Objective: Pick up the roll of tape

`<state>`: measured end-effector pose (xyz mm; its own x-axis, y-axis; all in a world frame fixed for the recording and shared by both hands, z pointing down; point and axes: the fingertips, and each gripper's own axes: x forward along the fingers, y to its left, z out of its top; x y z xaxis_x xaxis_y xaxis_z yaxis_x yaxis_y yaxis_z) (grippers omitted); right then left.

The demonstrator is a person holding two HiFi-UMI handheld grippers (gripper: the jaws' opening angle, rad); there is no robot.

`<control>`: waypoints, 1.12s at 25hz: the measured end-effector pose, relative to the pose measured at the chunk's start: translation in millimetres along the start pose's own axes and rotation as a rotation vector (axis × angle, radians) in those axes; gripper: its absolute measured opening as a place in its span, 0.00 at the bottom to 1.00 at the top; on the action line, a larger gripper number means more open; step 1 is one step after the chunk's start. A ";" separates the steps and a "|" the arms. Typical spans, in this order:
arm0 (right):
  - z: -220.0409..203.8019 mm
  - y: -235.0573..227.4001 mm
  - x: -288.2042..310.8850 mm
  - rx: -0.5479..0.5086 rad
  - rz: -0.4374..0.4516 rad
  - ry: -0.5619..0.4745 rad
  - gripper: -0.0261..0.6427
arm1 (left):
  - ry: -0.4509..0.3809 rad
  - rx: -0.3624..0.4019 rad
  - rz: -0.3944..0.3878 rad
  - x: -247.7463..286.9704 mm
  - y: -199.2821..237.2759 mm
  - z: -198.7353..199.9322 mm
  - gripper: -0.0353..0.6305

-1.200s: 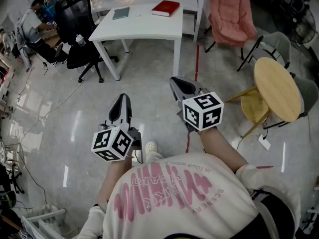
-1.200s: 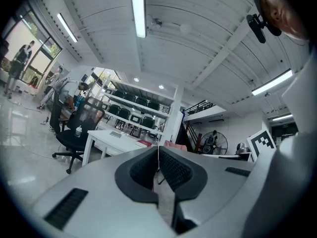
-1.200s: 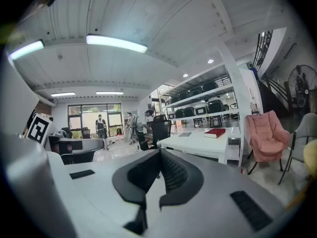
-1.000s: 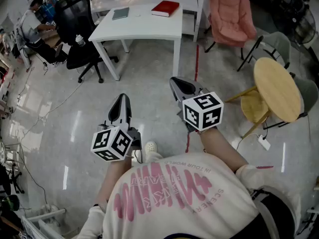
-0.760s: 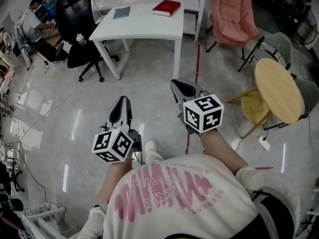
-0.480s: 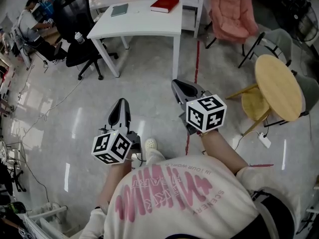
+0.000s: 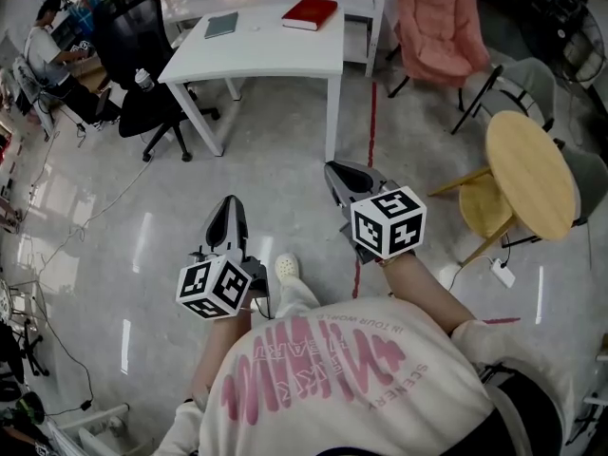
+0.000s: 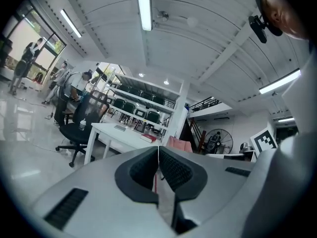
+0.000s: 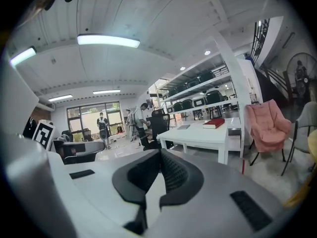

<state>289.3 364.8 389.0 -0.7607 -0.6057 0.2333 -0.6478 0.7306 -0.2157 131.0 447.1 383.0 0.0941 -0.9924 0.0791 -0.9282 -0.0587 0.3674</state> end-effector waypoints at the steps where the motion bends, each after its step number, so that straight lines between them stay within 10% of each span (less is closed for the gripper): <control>1: 2.0 -3.1 8.1 -0.001 -0.001 0.005 0.06 | 0.001 -0.002 -0.003 9.0 3.6 2.3 0.09; 28: 152.6 -60.7 230.9 -0.018 -0.131 -0.124 0.06 | -0.067 0.059 -0.177 228.7 133.5 163.1 0.09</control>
<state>146.9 132.5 311.3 -0.6694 -0.7297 0.1394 -0.7420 0.6476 -0.1736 -30.1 194.8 299.0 0.2359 -0.9708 -0.0444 -0.9189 -0.2377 0.3149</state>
